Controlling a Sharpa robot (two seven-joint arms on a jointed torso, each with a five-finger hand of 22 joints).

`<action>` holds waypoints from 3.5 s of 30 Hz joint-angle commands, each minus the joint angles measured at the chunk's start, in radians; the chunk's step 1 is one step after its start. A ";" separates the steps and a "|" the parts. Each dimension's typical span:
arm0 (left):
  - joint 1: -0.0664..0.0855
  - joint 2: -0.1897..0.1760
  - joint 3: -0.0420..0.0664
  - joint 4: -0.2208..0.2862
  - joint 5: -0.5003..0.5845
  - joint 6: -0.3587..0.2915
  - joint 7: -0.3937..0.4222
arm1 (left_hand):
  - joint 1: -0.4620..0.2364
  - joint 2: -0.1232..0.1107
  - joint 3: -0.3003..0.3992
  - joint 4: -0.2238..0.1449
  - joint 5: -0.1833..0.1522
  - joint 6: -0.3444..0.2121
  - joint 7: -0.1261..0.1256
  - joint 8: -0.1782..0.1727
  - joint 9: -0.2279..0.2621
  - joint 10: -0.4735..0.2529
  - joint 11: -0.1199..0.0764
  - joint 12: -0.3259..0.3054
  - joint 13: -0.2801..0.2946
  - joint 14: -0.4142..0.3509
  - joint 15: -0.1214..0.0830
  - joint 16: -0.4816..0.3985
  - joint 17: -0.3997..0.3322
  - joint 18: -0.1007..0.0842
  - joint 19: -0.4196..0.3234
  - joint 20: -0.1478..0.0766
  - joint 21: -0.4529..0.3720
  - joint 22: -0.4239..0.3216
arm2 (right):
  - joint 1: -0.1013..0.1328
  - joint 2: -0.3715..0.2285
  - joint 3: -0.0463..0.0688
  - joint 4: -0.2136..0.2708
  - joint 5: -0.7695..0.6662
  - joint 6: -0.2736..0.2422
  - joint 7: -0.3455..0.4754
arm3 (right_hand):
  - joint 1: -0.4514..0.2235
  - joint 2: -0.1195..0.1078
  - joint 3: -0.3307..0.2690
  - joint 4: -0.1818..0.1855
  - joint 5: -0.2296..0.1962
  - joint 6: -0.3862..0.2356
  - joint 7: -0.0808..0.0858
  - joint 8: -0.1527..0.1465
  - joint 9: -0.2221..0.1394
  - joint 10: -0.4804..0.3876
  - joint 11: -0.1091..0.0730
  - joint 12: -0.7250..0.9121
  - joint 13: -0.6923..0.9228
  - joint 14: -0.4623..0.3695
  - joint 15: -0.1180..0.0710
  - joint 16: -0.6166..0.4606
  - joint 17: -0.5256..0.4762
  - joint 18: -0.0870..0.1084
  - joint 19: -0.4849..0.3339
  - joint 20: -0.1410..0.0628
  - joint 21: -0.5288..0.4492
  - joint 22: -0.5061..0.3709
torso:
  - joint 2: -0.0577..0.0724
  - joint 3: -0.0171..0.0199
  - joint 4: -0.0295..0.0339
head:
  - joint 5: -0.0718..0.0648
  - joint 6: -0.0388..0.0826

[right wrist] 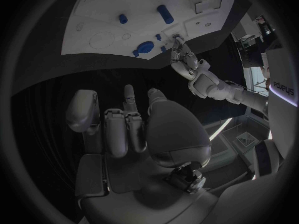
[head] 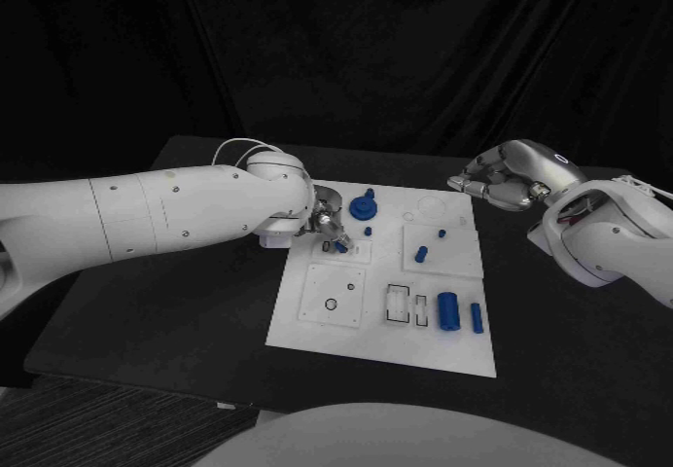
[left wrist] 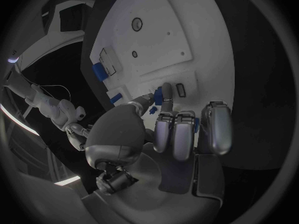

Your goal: Assemble the parts on the task board

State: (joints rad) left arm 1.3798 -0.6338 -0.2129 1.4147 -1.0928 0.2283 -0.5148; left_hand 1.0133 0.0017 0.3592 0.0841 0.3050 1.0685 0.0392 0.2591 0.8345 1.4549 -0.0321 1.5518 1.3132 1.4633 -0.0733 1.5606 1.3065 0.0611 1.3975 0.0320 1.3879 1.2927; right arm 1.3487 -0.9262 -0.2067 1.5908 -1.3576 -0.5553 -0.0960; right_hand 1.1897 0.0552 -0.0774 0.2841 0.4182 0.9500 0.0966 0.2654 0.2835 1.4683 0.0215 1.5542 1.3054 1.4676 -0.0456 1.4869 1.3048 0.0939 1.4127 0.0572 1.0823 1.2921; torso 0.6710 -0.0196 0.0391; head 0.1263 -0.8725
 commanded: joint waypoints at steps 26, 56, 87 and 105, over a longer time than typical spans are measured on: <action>-0.006 0.012 0.001 -0.013 0.006 0.015 0.024 | -0.075 0.013 -0.048 0.091 -0.136 0.011 -0.004 -0.038 0.033 0.095 -0.002 -0.012 0.228 0.107 -0.008 0.010 0.264 0.005 -0.004 0.000 -0.024 0.091 | 0.000 -0.001 0.001 0.001 -0.004 0.012 -0.023 | 0.011 0.003 -0.021 0.000 0.018 -0.010 -0.001 0.016 0.016 0.102 -0.002 0.017 0.265 0.076 -0.003 -0.015 0.159 0.005 -0.011 0.003 -0.017 0.146 | 0.000 0.0003 0.0003 | 0.000 0.000; -0.010 0.017 0.001 -0.027 0.006 0.024 0.023 | -0.087 0.014 -0.134 0.149 -0.217 0.039 -0.011 -0.034 0.052 0.097 -0.007 -0.009 0.231 0.107 -0.012 0.010 0.264 0.004 0.003 -0.003 -0.026 0.099 | -0.001 0.003 0.001 -0.003 -0.004 0.019 -0.024 | 0.014 0.002 -0.021 0.000 0.019 -0.011 -0.001 0.016 0.017 0.102 -0.002 0.017 0.265 0.075 -0.003 -0.016 0.159 0.005 -0.011 0.003 -0.018 0.146 | 0.000 -0.0002 0.0000 | -0.001 0.000; -0.015 0.013 0.001 -0.020 0.006 -0.011 0.060 | 0.073 0.021 -0.045 0.014 0.091 -0.018 -0.031 0.052 0.240 0.096 -0.026 -0.012 0.230 0.107 -0.028 0.010 0.264 0.004 0.007 -0.018 -0.040 0.114 | -0.004 0.005 0.001 -0.008 -0.004 0.030 -0.031 | 0.016 0.002 -0.022 0.000 0.020 -0.011 -0.001 0.016 0.017 0.102 -0.002 0.017 0.265 0.075 -0.003 -0.017 0.158 0.006 -0.012 0.003 -0.020 0.145 | 0.000 0.0004 -0.0004 | -0.001 0.000; -0.016 -0.035 0.001 0.039 -0.029 -0.154 0.062 | 0.069 0.008 -0.020 0.001 0.091 -0.015 -0.030 0.047 0.238 0.095 -0.025 -0.013 0.229 0.107 -0.029 0.010 0.264 0.003 0.012 -0.020 -0.037 0.119 | -0.005 0.002 0.001 -0.013 -0.004 0.036 -0.032 | 0.018 0.002 -0.024 0.001 0.021 -0.010 -0.001 0.017 0.018 0.102 -0.002 0.017 0.265 0.075 -0.003 -0.019 0.155 0.006 -0.013 0.003 -0.025 0.144 | 0.000 -0.0003 0.0011 | 0.003 0.000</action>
State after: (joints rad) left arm 1.3655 -0.6684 -0.2129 1.4502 -1.1050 0.1247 -0.4686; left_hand 1.0498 0.0233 0.2817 0.1142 0.3694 1.0540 0.0219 0.3039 1.0438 1.4579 -0.0465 1.5517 1.3132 1.4547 -0.0929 1.5606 1.3065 0.0611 1.4085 0.0210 1.3644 1.2927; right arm 1.3463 -0.9226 -0.2067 1.5787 -1.3575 -0.5249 -0.1081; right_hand 1.1898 0.0553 -0.0774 0.2841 0.4182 0.9499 0.0966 0.2654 0.2868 1.4683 0.0215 1.5542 1.3055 1.4676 -0.0456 1.4868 1.3048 0.0939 1.4041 0.0589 1.0821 1.2921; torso 0.6707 -0.0192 0.0398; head 0.1275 -0.8725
